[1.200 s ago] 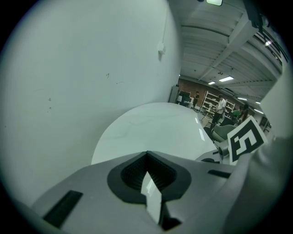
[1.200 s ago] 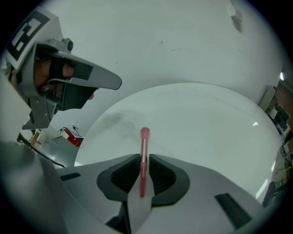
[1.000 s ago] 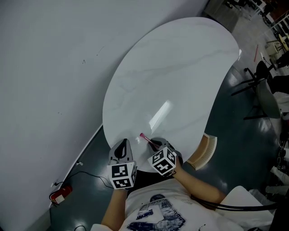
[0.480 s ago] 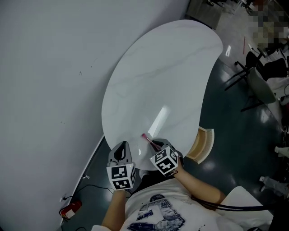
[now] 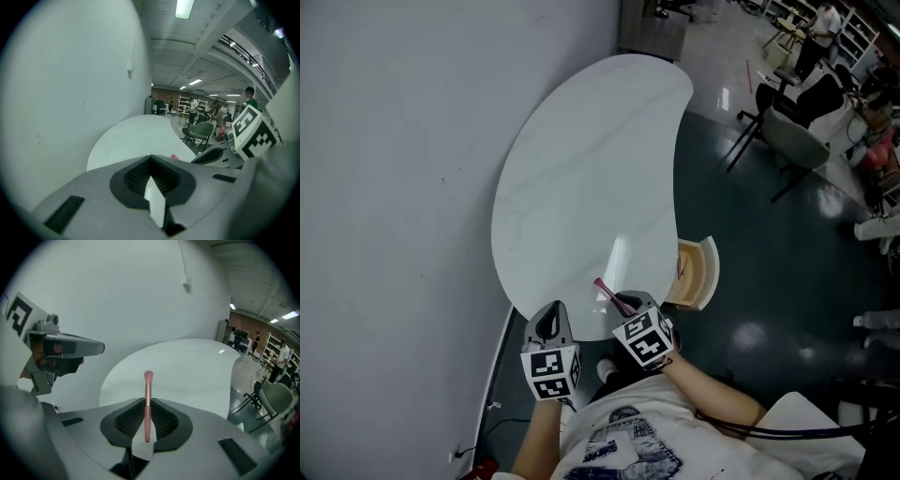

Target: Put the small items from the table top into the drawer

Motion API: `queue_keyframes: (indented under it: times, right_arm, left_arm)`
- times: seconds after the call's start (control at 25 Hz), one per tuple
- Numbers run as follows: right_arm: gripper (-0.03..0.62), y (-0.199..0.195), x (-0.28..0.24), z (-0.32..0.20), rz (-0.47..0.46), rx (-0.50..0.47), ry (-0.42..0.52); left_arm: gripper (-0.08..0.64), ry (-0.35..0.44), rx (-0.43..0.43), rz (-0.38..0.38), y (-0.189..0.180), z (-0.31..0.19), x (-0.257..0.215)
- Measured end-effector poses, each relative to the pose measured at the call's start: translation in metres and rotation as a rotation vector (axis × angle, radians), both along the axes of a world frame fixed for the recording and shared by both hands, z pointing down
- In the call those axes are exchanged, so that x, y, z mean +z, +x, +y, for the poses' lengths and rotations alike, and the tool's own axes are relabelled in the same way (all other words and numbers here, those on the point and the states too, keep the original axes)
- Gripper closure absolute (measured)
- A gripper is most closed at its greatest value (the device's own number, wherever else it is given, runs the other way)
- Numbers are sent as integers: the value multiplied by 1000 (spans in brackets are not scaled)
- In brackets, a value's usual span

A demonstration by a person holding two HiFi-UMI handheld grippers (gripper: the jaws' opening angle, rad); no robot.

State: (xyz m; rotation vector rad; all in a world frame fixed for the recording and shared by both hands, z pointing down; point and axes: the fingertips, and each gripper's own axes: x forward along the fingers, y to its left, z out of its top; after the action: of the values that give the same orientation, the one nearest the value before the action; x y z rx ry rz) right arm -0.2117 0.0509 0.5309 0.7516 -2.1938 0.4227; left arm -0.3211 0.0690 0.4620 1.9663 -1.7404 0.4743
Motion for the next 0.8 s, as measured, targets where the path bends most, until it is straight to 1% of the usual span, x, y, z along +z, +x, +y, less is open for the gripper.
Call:
queue_keyframes:
  times: [0.12,0.2,0.32,0.48,0.8]
  right_arm:
    - [532,20,-17,18,-13,78,24]
    - [532,30,-30,36,-19,111,30]
    - [532,41,-50,60,-27,143,47]
    - [532,55,-55,76,-35,182,70]
    - [532,90,-68,88,-55,241,110]
  left_arm:
    - [526,25,58,-1,17,16,-13]
    - [526,33,84,-1,27,33,-25]
    - [526,46,115,-2,39,54,-42]
    - [526,71,158,4,55,64,-44]
    - [526,89,219,11,93,74,-50]
